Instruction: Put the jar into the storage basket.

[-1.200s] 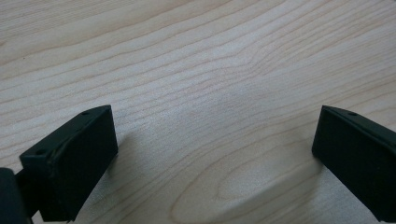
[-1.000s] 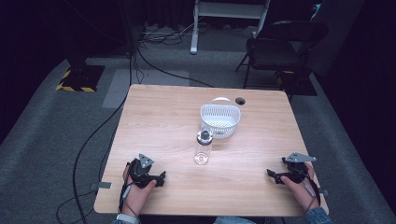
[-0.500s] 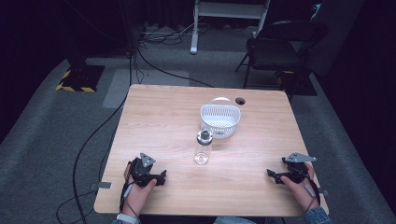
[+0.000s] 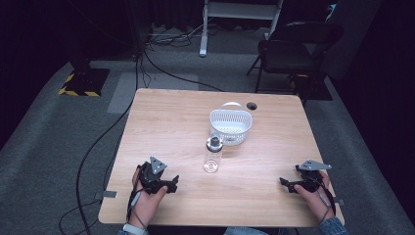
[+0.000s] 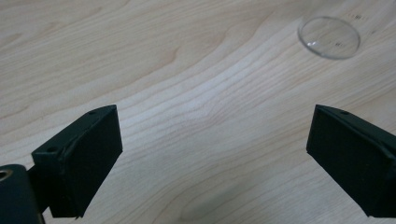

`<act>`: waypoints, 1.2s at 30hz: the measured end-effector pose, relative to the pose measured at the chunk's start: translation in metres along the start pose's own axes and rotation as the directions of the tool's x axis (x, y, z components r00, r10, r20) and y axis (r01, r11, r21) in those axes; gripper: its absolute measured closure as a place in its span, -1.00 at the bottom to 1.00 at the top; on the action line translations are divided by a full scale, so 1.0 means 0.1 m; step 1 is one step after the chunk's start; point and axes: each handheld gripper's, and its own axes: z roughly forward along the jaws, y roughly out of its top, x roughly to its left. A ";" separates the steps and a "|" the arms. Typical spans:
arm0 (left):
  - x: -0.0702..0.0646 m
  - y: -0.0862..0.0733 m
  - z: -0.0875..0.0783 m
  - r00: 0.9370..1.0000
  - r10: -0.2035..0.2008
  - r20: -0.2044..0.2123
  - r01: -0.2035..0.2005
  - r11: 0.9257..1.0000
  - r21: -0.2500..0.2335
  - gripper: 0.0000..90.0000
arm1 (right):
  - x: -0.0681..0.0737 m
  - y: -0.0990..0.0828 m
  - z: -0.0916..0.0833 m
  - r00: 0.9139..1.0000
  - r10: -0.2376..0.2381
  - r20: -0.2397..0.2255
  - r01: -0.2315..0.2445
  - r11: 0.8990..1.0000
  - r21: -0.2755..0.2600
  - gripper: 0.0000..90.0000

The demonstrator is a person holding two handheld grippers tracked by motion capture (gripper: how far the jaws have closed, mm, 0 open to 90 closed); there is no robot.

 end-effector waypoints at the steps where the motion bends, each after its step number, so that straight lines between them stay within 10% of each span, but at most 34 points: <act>1: -0.01 0.01 0.00 1.000 -0.002 0.002 0.002 1.000 -0.004 -0.94 | 0.00 0.00 0.00 1.000 0.000 0.000 0.000 1.000 0.000 -0.87; 36: -0.31 0.67 -0.13 0.995 0.058 0.081 -0.050 0.994 -0.101 -0.94 | 0.00 0.00 0.00 1.000 0.000 0.000 0.000 1.000 0.000 -0.87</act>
